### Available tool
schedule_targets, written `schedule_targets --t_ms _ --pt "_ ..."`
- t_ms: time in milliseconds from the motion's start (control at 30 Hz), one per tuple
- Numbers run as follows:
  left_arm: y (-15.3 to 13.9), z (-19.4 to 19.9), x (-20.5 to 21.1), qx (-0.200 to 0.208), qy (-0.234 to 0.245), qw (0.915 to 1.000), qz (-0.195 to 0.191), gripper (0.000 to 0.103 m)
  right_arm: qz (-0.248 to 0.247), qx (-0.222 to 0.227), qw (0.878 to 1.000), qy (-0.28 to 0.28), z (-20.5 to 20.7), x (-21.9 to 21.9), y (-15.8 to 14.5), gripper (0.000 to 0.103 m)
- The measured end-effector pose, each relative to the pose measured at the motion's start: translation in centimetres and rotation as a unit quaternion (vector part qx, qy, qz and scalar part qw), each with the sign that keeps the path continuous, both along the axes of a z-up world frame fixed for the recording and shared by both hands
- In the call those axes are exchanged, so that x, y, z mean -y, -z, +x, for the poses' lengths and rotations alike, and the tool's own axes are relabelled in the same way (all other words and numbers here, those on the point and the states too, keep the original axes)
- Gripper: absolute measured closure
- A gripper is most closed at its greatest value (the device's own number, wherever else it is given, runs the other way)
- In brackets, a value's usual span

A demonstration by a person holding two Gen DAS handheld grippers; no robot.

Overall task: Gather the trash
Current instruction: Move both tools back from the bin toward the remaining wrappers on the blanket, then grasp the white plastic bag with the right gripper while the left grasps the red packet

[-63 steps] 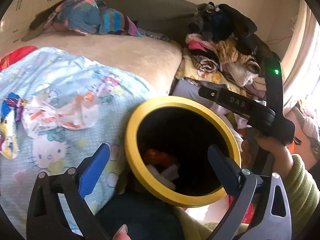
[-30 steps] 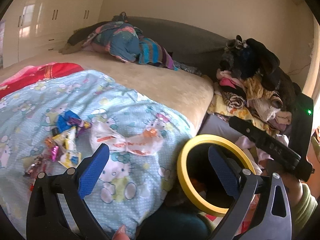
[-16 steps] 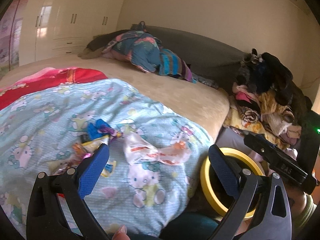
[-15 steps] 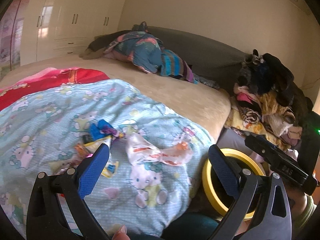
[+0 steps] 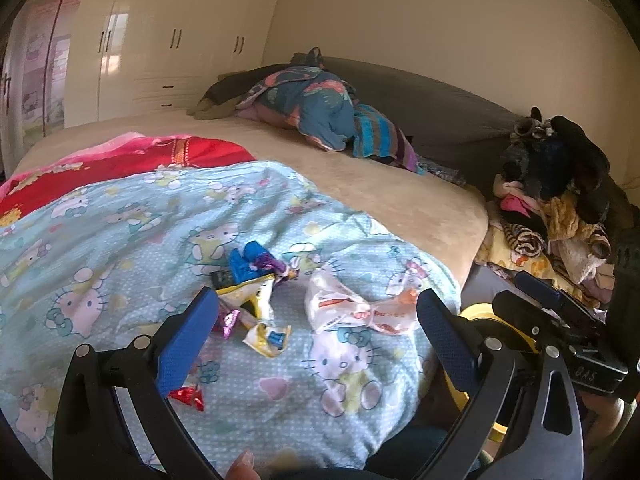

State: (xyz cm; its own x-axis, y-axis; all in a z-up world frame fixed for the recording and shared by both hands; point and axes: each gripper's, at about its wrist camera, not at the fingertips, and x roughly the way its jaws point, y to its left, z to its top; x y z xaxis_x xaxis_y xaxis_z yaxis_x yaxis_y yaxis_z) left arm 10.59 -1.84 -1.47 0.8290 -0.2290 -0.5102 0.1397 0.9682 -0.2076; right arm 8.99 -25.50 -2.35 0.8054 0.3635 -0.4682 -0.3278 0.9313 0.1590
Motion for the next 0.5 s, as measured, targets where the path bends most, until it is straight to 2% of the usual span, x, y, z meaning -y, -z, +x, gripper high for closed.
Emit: schedule_targets --t_ms 233,500 --pt "1.2 0.5 -2.4 -0.022 -0.026 0.9994 -0.002 0.006 -0.028 -0.021 0.999 -0.039 1.7 -2.2 1.0 0.022" --pt "3.6 1.2 -5.2 -0.058 -0.053 0.9969 -0.006 0.006 -0.084 -0.047 0.993 -0.065 4.4 -4.4 2.6 0.022"
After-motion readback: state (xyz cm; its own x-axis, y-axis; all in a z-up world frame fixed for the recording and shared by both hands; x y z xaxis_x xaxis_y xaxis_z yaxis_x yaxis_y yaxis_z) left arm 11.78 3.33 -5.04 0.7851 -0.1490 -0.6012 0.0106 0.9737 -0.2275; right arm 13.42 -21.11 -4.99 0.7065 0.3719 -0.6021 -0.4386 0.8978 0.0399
